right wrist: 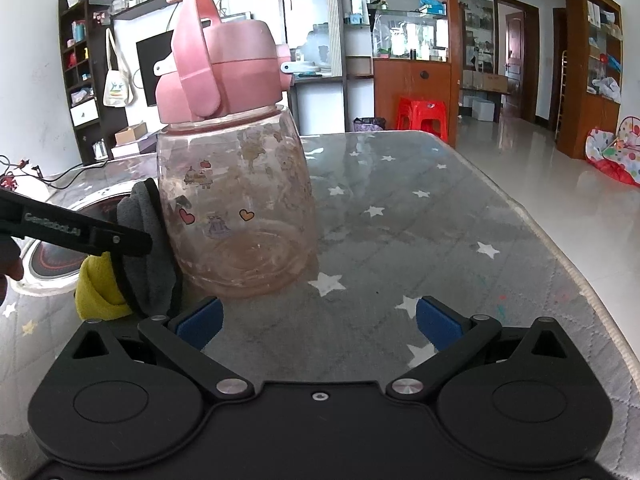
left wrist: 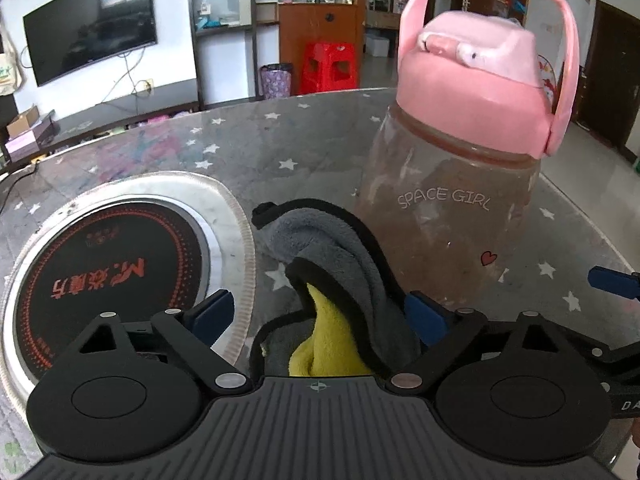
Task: Clean container
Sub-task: 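Move the left gripper to the grey-yellow cloth and close on it, then lift the cloth with the left gripper while the right gripper grasps the pink bottle handle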
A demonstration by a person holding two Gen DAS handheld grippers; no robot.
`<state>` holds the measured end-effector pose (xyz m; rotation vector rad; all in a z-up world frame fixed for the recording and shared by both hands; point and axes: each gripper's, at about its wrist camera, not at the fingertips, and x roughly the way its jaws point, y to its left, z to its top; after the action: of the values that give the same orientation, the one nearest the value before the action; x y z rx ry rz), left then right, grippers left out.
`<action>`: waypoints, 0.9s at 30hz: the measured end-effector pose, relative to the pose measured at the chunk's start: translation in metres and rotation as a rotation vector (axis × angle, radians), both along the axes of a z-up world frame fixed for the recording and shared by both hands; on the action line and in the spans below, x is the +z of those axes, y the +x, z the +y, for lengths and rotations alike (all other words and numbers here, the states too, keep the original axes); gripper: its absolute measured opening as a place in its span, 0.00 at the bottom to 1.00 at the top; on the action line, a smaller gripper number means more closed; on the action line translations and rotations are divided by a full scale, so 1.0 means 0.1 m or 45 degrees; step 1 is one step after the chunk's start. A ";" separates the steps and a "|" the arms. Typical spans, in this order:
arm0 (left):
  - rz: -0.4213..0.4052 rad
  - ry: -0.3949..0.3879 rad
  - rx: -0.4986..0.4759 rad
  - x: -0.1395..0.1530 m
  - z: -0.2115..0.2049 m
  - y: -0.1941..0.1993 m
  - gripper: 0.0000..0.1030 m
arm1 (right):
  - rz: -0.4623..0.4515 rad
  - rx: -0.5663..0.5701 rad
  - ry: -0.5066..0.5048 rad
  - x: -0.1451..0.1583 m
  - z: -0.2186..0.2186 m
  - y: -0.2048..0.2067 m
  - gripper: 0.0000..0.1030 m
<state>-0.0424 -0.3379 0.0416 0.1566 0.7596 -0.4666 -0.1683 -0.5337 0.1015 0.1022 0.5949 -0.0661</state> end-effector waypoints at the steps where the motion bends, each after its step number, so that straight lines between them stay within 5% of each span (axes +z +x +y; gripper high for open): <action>1: 0.004 0.003 -0.005 0.00 -0.01 0.01 0.84 | 0.000 0.001 0.002 0.00 0.01 0.01 1.00; 17: 0.097 -0.024 -0.023 -0.14 -0.03 0.18 0.56 | -0.005 0.053 -0.004 0.03 0.11 0.04 1.00; 20: 0.111 -0.044 -0.048 -0.15 -0.03 0.19 0.40 | -0.015 0.060 -0.004 0.06 0.13 0.03 1.00; 27: 0.114 -0.064 -0.083 -0.16 -0.03 0.17 0.25 | -0.035 0.077 -0.009 0.13 0.17 0.01 1.00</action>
<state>-0.0256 -0.3414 0.0261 0.1144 0.8317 -0.5574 -0.1673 -0.5166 0.1145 0.0783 0.5700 -0.0084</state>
